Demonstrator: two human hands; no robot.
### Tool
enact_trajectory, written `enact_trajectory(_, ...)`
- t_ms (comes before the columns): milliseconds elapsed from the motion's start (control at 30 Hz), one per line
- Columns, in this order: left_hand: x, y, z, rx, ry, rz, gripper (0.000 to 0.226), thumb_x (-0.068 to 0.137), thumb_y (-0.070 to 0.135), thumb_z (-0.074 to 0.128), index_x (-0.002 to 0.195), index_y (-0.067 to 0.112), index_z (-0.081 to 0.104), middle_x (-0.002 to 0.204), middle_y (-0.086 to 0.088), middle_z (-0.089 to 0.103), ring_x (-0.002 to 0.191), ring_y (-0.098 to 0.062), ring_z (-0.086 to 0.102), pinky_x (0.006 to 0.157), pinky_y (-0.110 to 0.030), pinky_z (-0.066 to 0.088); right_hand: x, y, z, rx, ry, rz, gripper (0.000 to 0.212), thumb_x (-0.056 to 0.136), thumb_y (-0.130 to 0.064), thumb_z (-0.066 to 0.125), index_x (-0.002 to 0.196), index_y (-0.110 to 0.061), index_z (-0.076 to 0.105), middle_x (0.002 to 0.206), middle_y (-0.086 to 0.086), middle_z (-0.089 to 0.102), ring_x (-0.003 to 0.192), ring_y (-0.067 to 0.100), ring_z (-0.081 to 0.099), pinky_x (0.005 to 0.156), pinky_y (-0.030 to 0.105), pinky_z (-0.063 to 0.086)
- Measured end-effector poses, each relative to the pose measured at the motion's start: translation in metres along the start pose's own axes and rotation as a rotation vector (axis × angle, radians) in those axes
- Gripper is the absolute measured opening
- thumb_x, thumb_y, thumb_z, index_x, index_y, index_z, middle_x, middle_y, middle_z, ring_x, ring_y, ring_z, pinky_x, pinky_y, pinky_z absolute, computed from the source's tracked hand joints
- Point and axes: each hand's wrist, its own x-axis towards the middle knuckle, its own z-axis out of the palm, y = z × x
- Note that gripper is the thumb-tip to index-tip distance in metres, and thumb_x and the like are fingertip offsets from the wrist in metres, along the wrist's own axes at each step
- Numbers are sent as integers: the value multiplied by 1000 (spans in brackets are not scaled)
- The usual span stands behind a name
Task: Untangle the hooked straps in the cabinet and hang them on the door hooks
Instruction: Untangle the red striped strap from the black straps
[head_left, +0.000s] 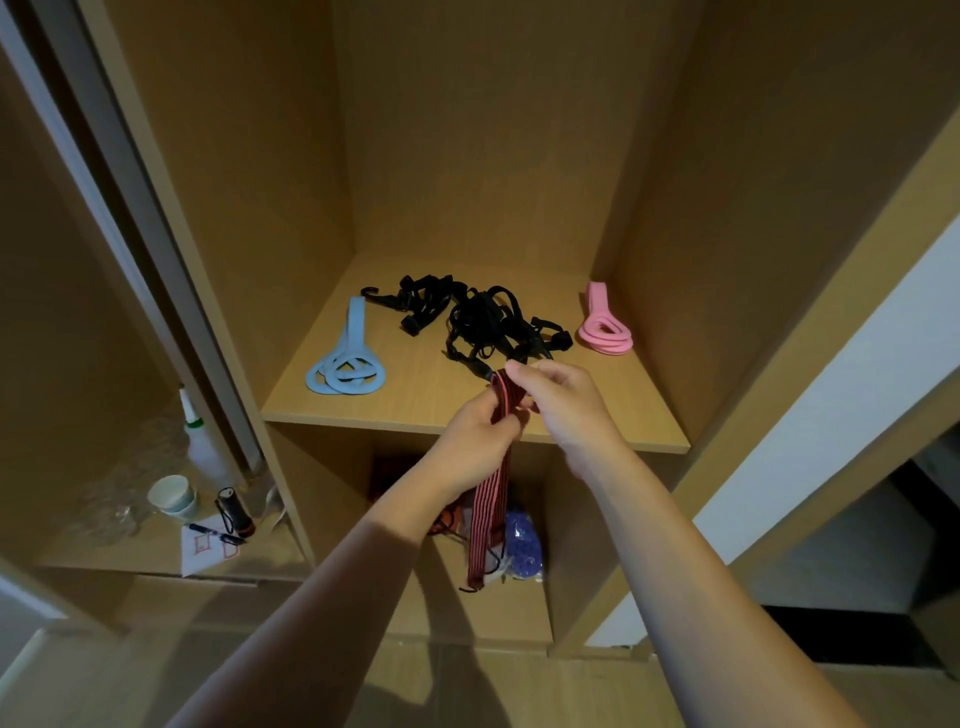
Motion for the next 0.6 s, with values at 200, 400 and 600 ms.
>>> enact_trajectory(200, 1, 5, -4, -121, 55, 26, 15, 92, 13, 52, 100, 10, 64, 86, -11, 68, 79, -18, 66, 74, -30, 54, 0, 2, -1, 7, 73, -44, 27, 91, -20, 55, 82, 4, 64, 70, -1, 58, 71, 6, 55, 66, 21, 39)
enact_trajectory(400, 1, 14, -8, -199, 67, 43, 14, 92, 13, 53, 92, 12, 67, 75, 0, 67, 65, -4, 64, 64, -20, 51, -5, 9, 2, 152, 114, -12, 11, 87, -24, 60, 83, -13, 57, 79, -2, 58, 69, 4, 57, 56, 12, 44)
enact_trajectory(600, 11, 27, -14, 133, 159, 160, 8, 84, 24, 64, 87, 17, 66, 99, 5, 42, 102, -11, 44, 91, -22, 40, -14, 31, 2, 206, -24, -56, 37, 76, -38, 66, 107, -23, 52, 103, -11, 56, 91, -6, 53, 65, 2, 41)
